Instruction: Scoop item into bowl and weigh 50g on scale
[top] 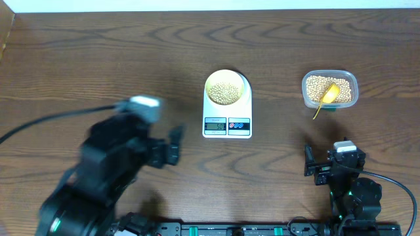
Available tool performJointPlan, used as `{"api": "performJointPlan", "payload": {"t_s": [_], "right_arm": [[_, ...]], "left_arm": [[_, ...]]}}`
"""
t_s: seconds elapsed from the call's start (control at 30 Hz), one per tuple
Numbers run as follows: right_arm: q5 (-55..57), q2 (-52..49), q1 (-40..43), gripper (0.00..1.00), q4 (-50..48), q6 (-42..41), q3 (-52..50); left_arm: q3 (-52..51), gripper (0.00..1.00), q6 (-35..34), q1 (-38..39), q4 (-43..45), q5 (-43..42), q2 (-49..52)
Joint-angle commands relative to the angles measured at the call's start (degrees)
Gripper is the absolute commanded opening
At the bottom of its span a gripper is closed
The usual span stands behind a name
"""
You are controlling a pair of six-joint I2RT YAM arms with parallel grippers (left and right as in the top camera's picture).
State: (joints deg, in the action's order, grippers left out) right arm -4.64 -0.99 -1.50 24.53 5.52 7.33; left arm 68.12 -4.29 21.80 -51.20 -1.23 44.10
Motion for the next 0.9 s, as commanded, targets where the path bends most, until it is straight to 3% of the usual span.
{"api": "performJointPlan", "payload": {"t_s": [0.0,0.17,0.4,0.87], "right_arm": [[0.42,0.13,-0.04,0.99,-0.07,0.76,-0.26],[0.42,0.13,-0.04,0.99,-0.07,0.76,-0.26],[0.42,0.13,-0.04,0.99,-0.07,0.76,-0.26],[0.42,0.13,-0.04,0.99,-0.07,0.76,-0.26]], "left_arm": [[-2.51,1.0,3.91,-4.63,1.46,2.29,-4.15],[-9.33,1.0,12.55,-11.08,7.13,-2.14,-11.15],[-25.57,1.0,12.83,-19.47,23.78,-7.43,-24.35],[-44.83,1.0,12.76,-24.7,33.53,-16.33,-34.36]]}}
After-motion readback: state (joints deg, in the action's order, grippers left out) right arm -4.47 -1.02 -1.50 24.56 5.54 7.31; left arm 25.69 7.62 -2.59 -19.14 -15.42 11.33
